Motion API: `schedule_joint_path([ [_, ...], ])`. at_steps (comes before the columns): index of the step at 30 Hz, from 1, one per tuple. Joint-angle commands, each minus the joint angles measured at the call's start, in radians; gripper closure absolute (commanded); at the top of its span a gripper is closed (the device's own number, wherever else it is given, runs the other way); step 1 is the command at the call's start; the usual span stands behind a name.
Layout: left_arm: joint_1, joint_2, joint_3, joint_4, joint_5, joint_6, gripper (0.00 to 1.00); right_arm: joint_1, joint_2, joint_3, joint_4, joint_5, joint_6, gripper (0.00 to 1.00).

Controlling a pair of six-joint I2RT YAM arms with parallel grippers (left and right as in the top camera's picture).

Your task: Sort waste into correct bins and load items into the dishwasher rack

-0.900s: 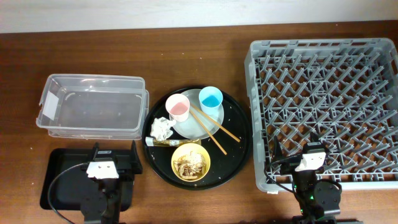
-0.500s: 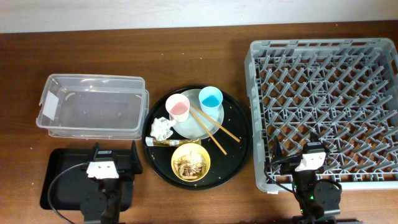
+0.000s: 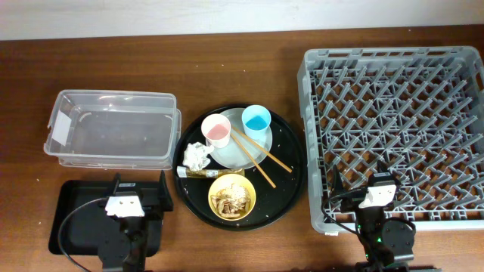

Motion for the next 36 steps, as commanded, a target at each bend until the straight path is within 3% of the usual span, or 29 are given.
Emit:
schedule_joint_path([
  [1,0.005,0.003,-0.007,-0.001,-0.014,0.008,0.01,0.005,-0.006,-0.005,-0.006,0.009,0.004,0.01],
  [11,0.005,0.003,-0.007,0.0,-0.014,0.008,0.01,0.005,-0.006,-0.005,-0.006,0.009,0.004,0.02],
  [12,0.005,0.003,-0.007,0.054,-0.013,0.008,0.01,0.005,-0.006,-0.005,-0.006,0.009,0.004,0.01],
  [14,0.003,0.003,-0.007,0.13,0.233,-0.003,0.01,0.005,-0.006,-0.005,-0.006,0.009,0.004,0.02],
  [17,0.003,0.003,0.007,0.256,0.487,-0.01,0.0,0.005,-0.006,-0.005,-0.006,0.009,0.004,0.02],
  [18,0.003,0.003,0.064,0.214,0.487,-0.101,0.01,0.005,-0.006,-0.005,-0.006,0.009,0.004,0.02],
  [20,0.003,0.013,0.229,-0.027,0.422,-0.126,0.01,0.005,-0.007,-0.005,-0.006,0.009,0.004,0.02],
  [21,0.003,0.051,0.37,-0.196,0.405,-0.113,0.01,0.005,-0.006,-0.005,-0.006,0.009,0.004,0.02],
  [25,0.003,0.299,0.771,-0.554,0.467,-0.04,0.01,0.005,-0.006,-0.005,-0.006,0.009,0.004,0.02],
  [27,0.003,0.482,1.007,-0.79,0.465,0.043,0.01,0.005,-0.006,-0.005,-0.006,0.009,0.004,0.02],
  [30,0.003,0.748,1.312,-1.087,0.472,0.062,0.0,0.005,-0.006,-0.005,-0.006,0.009,0.004,0.02],
  [34,0.003,0.896,1.345,-1.144,0.541,0.061,0.01,0.005,-0.006,-0.005,-0.006,0.009,0.004,0.02],
  [35,0.003,0.912,1.345,-1.162,0.558,0.048,0.15,0.005,-0.006,-0.005,-0.006,0.009,0.004,0.02],
  [36,0.003,0.917,1.343,-1.173,0.521,0.016,0.21,0.005,-0.006,-0.005,-0.006,0.009,0.004,0.02],
])
